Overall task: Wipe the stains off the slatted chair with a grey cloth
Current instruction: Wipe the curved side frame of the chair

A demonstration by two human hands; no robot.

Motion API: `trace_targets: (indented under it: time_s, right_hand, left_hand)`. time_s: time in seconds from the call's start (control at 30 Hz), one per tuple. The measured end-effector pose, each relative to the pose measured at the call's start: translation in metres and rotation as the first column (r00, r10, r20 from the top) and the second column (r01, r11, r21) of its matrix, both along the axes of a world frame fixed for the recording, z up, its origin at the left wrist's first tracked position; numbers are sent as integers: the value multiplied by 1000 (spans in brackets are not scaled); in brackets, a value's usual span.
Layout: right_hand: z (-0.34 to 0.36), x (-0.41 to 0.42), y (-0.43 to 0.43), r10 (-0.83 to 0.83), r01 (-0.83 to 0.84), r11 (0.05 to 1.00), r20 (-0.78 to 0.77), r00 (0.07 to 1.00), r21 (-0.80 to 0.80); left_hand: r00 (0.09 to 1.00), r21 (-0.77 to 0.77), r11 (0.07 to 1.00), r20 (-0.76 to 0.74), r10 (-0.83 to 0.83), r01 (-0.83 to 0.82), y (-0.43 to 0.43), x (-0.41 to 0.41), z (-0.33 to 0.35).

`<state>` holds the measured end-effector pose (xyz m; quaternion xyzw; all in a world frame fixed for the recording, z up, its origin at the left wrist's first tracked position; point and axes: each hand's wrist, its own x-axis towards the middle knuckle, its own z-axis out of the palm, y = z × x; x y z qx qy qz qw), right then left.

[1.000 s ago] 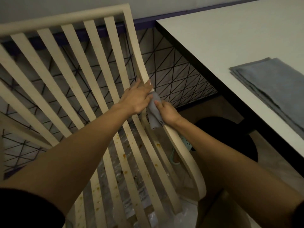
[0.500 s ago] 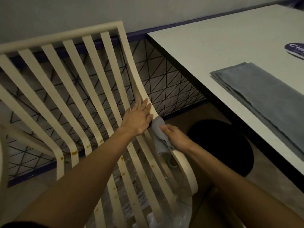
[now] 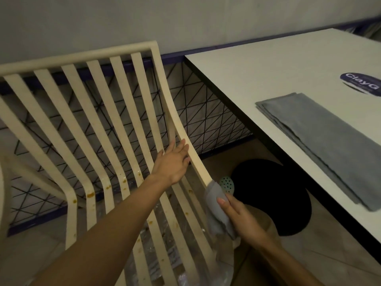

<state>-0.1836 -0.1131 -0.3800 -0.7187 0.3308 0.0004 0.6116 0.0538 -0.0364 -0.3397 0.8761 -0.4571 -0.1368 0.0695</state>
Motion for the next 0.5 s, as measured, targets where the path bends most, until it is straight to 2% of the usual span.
trace_targets:
  time_s: [0.13, 0.3, 0.4, 0.5]
  right_hand:
    - [13, 2, -2, -61, 64, 994, 39, 997, -90]
    - [30, 38, -11, 39, -43, 982, -29, 999, -185]
    - [38, 67, -23, 115, -142, 942, -105, 988, -305]
    - [37, 96, -35, 111, -157, 901, -136, 984, -405]
  left_hand:
    - [1000, -62, 998, 13, 7, -6, -10, 8, 12]
    - [999, -116, 993, 18, 35, -32, -1, 7, 9]
    - [999, -134, 990, -1, 35, -35, -2, 3, 6]
    - [998, -169, 985, -57, 23, -33, -7, -2, 2]
